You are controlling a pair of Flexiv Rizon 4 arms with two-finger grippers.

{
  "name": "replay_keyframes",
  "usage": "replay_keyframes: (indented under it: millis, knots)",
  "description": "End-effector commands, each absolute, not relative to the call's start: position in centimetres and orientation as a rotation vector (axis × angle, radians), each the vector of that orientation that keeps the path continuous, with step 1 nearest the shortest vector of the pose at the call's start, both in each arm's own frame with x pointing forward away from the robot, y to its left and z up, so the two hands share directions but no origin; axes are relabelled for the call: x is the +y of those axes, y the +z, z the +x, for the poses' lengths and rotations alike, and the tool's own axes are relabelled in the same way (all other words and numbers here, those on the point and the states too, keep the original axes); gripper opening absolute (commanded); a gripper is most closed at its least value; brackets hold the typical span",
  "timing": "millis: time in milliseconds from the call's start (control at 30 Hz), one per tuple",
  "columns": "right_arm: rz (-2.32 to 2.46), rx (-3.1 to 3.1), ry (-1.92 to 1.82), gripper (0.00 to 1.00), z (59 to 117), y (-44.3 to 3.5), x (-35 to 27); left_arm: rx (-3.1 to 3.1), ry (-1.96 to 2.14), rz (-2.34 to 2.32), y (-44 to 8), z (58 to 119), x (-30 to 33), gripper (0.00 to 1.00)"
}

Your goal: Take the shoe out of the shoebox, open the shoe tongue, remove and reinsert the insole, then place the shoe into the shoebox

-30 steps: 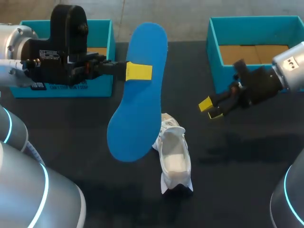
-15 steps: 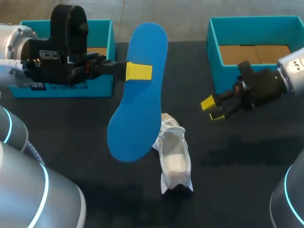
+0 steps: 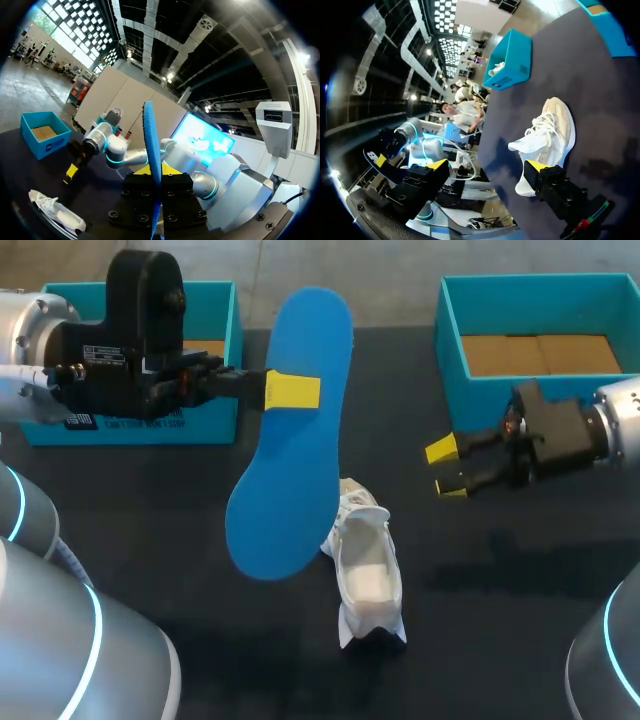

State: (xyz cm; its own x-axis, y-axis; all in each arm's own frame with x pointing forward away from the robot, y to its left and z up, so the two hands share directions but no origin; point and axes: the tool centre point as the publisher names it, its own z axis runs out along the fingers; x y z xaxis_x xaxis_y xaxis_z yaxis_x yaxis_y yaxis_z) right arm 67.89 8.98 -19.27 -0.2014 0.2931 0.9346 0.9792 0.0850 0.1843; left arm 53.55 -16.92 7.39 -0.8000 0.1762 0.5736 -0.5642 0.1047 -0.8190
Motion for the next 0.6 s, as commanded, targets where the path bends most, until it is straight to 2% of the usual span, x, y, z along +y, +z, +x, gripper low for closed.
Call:
replay_keyframes:
  millis: [33,300,600]
  knots:
    - [-1.302,-1.586,-1.178,1.0,67.2,-18.7,9.4,-1.842,1.75,0.378,7.4,53.5,-17.0,0.0]
    - [-1.287,-1.568,-1.209,1.0,67.2,-18.4,9.4,-1.842,1.75,0.378,7.4,53.5,-17.0,0.0]
    - [-1.287,-1.568,-1.209,1.0,67.2,-18.4,9.4,-2.061,2.154,0.095,7.6,59.5,-17.8,0.0]
